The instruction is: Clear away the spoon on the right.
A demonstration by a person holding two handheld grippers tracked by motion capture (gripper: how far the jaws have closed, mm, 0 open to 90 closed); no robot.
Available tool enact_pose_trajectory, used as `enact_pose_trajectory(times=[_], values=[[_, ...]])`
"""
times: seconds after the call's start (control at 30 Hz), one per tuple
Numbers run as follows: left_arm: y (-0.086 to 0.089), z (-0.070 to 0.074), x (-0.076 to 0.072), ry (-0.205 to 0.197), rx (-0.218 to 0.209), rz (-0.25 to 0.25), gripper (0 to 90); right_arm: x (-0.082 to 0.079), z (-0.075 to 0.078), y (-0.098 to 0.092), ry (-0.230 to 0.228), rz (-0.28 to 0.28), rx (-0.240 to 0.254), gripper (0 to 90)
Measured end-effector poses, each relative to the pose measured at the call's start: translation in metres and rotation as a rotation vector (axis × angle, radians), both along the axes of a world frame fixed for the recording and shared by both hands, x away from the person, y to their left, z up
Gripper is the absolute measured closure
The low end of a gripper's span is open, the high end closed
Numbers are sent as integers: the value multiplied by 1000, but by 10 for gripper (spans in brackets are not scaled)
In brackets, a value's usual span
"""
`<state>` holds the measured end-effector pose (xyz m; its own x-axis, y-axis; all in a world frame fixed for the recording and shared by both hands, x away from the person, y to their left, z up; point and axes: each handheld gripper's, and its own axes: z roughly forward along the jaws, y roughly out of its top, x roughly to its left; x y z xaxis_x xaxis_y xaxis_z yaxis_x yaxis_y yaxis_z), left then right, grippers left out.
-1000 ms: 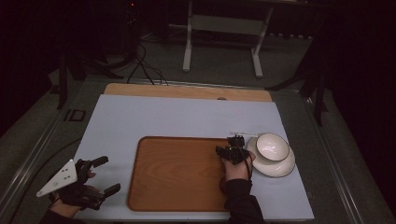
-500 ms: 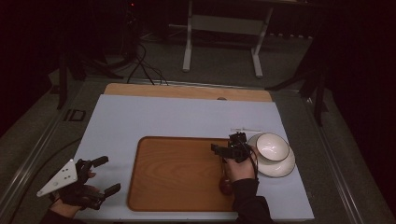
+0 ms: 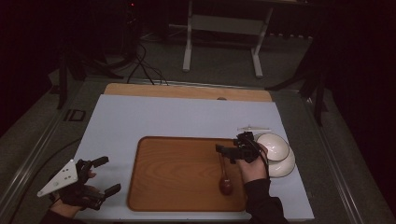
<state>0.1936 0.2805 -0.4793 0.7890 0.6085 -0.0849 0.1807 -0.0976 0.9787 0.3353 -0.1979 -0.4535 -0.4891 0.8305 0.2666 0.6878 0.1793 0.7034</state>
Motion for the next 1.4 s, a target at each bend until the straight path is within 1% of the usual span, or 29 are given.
enact_pose_trajectory(times=[0.13,0.2,0.27,0.33,0.43,0.5,0.6,0.7,0.73,0.77,0.83,0.93,0.97,1.07,1.13,1.17,1.4], values=[[0,0,0,-2,1,-3,1,-8,7,-2,-16,26,4,156],[0,0,0,0,-1,0,1,-13,9,-3,-23,45,18,156],[0,0,0,0,-3,0,1,-18,10,-4,-37,65,3,156],[0,0,0,0,0,-2,1,-20,11,-7,-46,70,-5,156],[-1,0,0,0,3,-3,1,-25,10,-13,-54,72,-1,156],[0,0,0,1,2,-3,1,-28,8,-18,-53,71,5,156],[0,0,0,-1,2,-3,1,-34,5,-24,-58,76,-2,156],[-1,0,0,1,3,-5,1,-40,2,-30,-63,82,14,156],[-1,0,0,1,3,-5,1,-40,2,-30,-63,82,14,156],[0,0,0,-1,4,-5,1,-46,-1,-35,-60,90,7,156],[0,0,0,-1,3,-4,1,-48,-3,-38,-57,97,7,157],[-1,0,0,0,4,-5,1,-52,-7,-43,-74,107,3,160],[-1,0,0,1,5,-6,1,-53,-9,-44,-79,115,11,160],[-1,0,0,2,8,-8,1,-54,-12,-46,-84,123,13,160],[-1,0,0,1,8,-10,1,-56,-17,-48,-121,138,15,160],[-1,0,0,1,8,-16,1,-56,-19,-48,-125,139,9,160],[-1,0,-1,-1,5,-20,0,-55,-23,-51,-121,140,12,160]])
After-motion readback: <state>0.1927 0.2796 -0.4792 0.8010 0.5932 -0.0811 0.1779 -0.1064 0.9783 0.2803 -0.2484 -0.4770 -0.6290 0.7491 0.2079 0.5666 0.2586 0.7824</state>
